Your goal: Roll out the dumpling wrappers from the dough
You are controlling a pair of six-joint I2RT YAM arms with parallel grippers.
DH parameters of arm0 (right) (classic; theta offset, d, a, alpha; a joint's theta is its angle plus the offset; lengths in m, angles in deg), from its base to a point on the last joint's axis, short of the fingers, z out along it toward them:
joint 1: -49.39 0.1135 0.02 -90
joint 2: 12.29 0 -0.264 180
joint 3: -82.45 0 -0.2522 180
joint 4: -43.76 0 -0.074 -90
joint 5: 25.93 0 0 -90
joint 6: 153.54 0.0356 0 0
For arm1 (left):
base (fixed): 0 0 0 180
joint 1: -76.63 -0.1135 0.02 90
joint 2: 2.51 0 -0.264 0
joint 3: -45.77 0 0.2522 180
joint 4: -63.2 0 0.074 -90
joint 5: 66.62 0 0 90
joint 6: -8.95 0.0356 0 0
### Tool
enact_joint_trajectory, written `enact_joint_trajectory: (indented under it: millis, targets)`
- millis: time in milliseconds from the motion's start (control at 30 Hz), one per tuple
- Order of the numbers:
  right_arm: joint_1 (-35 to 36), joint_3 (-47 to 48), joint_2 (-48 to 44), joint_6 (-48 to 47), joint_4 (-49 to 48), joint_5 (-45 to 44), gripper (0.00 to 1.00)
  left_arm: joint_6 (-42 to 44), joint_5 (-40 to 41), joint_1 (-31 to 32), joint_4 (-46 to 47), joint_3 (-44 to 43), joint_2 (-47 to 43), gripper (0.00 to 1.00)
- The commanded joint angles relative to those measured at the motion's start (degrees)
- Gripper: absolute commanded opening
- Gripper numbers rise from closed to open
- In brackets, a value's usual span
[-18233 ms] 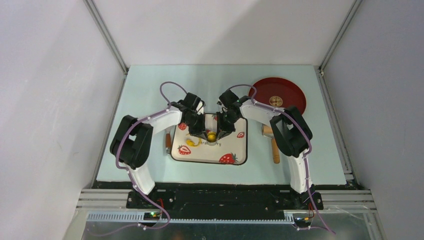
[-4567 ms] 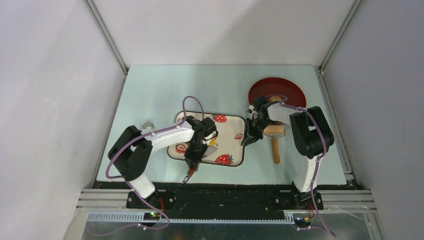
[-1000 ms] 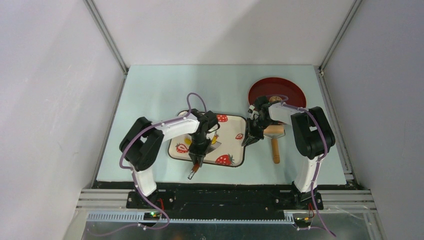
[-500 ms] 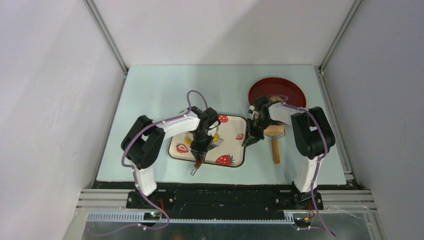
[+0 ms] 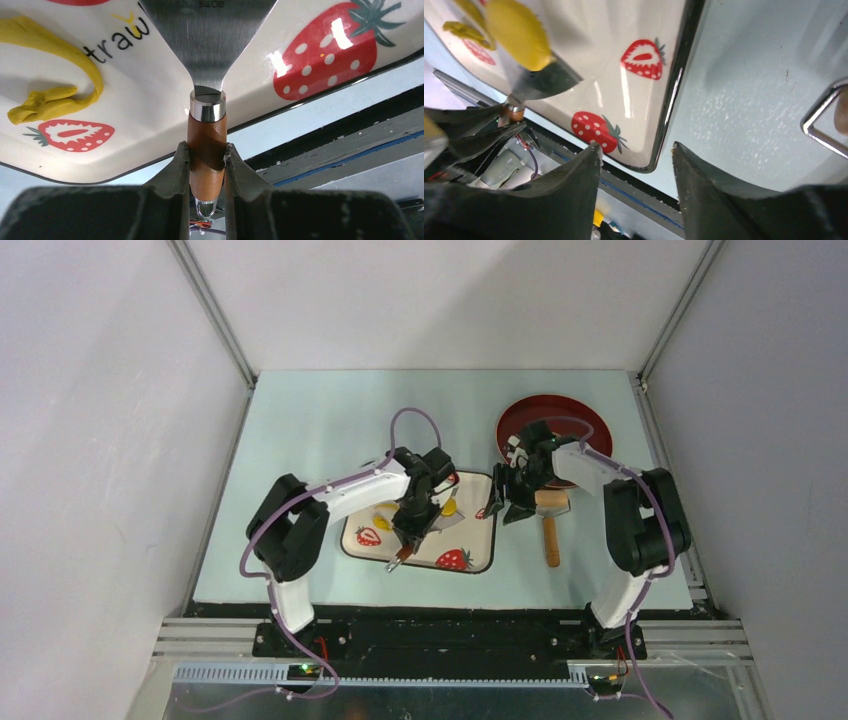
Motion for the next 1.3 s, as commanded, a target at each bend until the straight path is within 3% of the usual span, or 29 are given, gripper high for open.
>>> enact_joint_trajectory:
  millis: [0, 333, 467, 633, 833, 1267]
  targets:
    - [-0.74, 0.93, -5.92, 0.03, 0.01, -0.31, 0.61, 1.92, 2.44, 1.57, -1.8, -2.75, -2.27, 0.0]
    - [-2.12, 0.88, -10.1, -0.95, 1.36, -3.17, 0.79, 4.91, 0.34, 3.11, -2.88, -6.93, -1.94, 0.0]
    - [-2.86, 0.15, -10.68, -1.02, 0.57, -2.39, 0.82, 6.51, 0.21, 4.14, -5.29, -7.55, -0.12, 0.0]
    - [-2.88, -0.81, -10.74, -1.02, -0.03, -2.01, 0.84, 5.98, 2.46, 4.47, -10.96, -9.73, 3.03, 0.0]
    - [-2.81, -1.35, -10.72, -0.55, -0.81, -1.42, 0.85, 5.46, 2.78, 5.36, -22.28, -19.79, 4.0, 0.0]
    - [-1.92, -1.96, -10.13, -0.1, -1.22, -1.02, 0.85, 3.89, 1.52, 5.85, -23.3, -21.49, 1.69, 0.0]
